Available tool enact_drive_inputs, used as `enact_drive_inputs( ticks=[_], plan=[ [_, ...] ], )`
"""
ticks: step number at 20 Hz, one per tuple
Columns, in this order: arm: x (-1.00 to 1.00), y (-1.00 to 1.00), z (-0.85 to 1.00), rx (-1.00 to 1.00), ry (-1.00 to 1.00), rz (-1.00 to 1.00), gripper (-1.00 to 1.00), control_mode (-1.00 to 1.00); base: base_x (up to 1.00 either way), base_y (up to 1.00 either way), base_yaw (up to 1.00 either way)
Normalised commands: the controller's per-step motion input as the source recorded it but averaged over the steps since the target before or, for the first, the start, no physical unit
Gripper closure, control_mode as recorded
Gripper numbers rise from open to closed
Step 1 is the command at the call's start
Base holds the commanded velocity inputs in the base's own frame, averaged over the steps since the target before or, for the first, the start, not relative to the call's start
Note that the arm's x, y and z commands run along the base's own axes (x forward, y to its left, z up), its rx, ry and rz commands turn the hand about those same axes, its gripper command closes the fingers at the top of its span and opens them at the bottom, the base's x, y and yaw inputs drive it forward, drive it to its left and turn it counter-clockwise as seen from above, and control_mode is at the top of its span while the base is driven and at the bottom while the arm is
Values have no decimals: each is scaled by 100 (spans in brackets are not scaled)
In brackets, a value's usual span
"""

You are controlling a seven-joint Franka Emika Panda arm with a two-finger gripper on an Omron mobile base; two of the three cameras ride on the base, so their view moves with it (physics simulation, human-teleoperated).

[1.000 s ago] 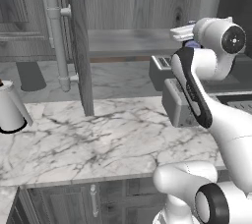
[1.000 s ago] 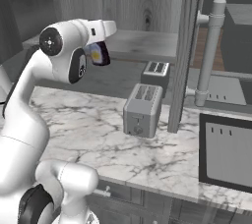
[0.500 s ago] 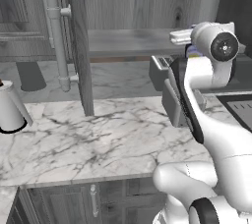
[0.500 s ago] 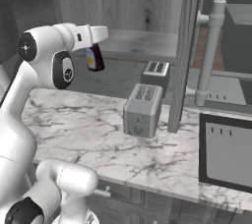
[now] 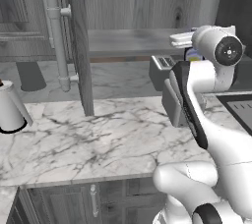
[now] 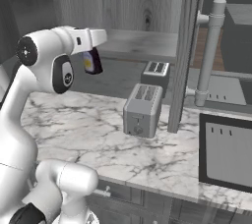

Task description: Take 2 condiments from the cabinet and move them on the counter near the stove.Make sure the condiments are lined up with each other, next to each other.

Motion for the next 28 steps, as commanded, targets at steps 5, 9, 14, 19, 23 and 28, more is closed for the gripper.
enact_drive_inputs(
  ticks=[5, 9, 14, 19, 23, 28],
  plan=[
    [-16, 0, -7, 2, 0, 13, 100, -100, 0, 0, 0],
    [-23, 0, -2, 2, 0, 13, 100, -100, 0, 0, 0],
    [-22, 0, -2, 0, 0, 13, 100, -100, 0, 0, 0],
    [-23, 0, -1, 0, 0, 9, 100, -100, 0, 0, 0],
    [-8, 1, -5, 0, -1, 0, 100, -100, 0, 0, 0],
    [-5, 5, -10, 0, -5, 0, 100, -100, 0, 0, 0]
  ],
)
